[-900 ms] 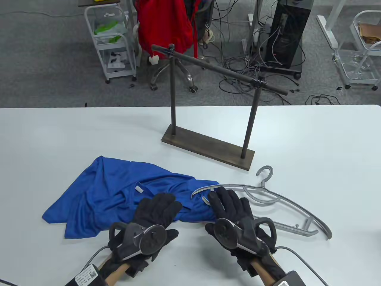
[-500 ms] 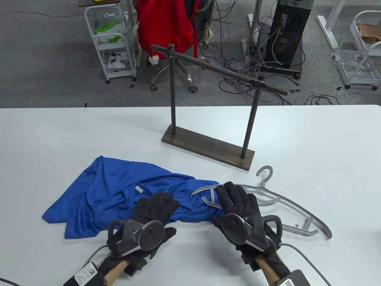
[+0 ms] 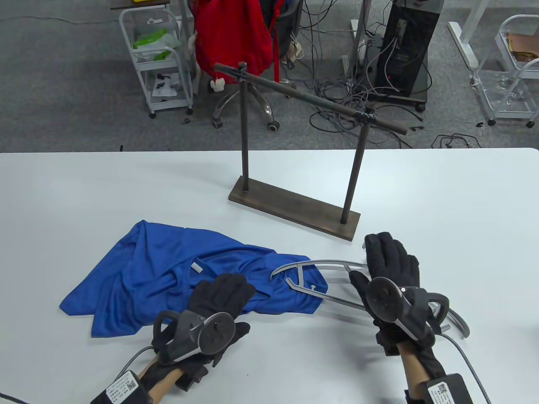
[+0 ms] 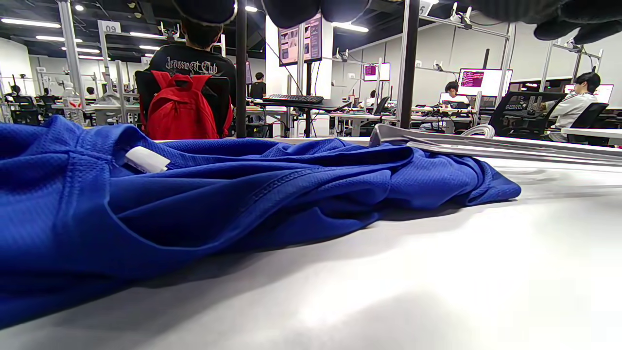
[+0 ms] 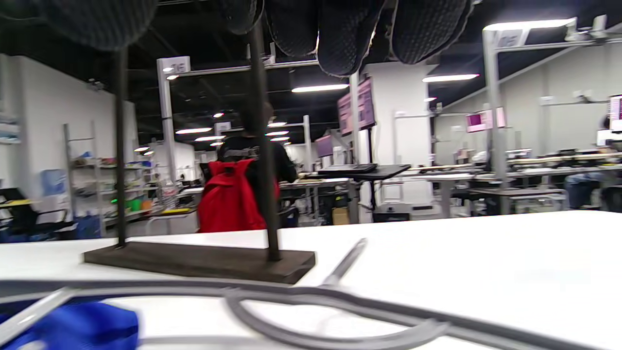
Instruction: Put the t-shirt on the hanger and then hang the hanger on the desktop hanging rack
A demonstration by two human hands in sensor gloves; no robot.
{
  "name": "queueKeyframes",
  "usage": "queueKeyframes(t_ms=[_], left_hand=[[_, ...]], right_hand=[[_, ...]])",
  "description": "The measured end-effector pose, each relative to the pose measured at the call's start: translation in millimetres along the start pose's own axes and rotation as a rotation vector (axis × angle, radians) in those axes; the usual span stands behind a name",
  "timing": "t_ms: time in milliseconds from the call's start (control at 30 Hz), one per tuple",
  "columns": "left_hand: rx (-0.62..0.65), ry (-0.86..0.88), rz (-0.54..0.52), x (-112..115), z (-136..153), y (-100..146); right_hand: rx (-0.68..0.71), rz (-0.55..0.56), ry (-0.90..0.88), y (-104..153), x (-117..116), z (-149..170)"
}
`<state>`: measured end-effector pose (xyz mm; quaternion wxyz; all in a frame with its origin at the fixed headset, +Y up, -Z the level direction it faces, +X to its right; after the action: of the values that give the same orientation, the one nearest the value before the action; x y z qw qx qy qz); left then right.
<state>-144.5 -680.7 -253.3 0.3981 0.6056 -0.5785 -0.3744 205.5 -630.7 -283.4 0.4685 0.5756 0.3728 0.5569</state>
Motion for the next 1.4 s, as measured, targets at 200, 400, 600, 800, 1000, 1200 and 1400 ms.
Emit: queueKeyframes(t_ms=[200, 400, 600, 800, 1000, 1200, 1400], left_hand=[[0.006, -0.001, 0.02, 2, -1, 0], [0.008, 0.001, 0.015, 1, -1, 0], [0.005, 0.001, 0.019, 1, 0, 0], [0.006, -0.005, 0.034, 1, -1, 0], [0.007, -0.003, 0.039, 2, -2, -1], [0.012, -0.003, 0.047, 3, -3, -1], [0.012, -0.006, 0.045, 3, -4, -1]], right_hand=[[-0.131, -0.075, -0.016, -11, -17, 36], [-0.228, -0.202, 0.031, -19, -44, 64], [-0.268, -0.362, 0.079, -20, -71, 78], [-0.294, -0.51, 0.099, -18, -92, 82], [-0.311, -0.5, 0.177, -18, -100, 82], [-0.326, -0.516, 0.234, -17, -108, 83], [-0.315, -0.477, 0.249, -18, -102, 81]])
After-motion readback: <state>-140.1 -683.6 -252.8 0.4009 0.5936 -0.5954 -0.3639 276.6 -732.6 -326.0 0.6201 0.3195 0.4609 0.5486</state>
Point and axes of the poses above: the tracker on the back of each hand, its own z axis roughly to the little-finger side, its own y axis roughly from the fingertips to the wrist, x = y × z, the point moved 4 cm from there along -y, roughly from the wrist to the fingertips
